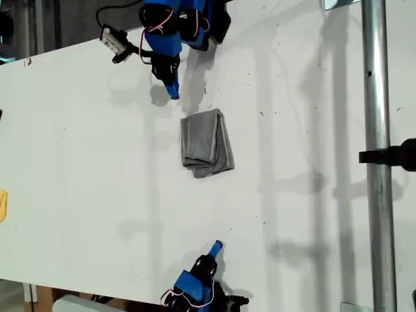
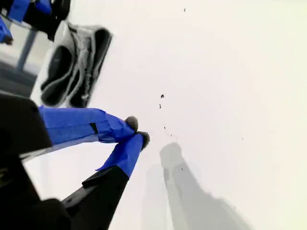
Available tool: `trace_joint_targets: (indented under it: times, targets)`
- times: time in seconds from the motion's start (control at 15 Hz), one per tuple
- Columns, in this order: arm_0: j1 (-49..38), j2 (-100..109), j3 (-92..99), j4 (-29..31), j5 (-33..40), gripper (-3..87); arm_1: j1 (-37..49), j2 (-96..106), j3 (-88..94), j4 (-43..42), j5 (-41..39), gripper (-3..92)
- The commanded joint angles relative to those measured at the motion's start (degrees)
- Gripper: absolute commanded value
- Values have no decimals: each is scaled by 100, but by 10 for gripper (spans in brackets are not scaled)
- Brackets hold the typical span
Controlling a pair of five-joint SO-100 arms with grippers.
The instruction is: Grasp corners of a towel and fold twice.
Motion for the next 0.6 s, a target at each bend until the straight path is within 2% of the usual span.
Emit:
trace_joint_targets:
  times: [0.0,0.07,0.53]
  targets:
    - [-88,9,35,70,1354,-4,193,721,378,949,492,7]
    - [-88,9,35,70,1354,-4,272,721,756,1354,1063,107]
    - [-105,9,35,70,1354,-4,-114,677,826,1318,958,118]
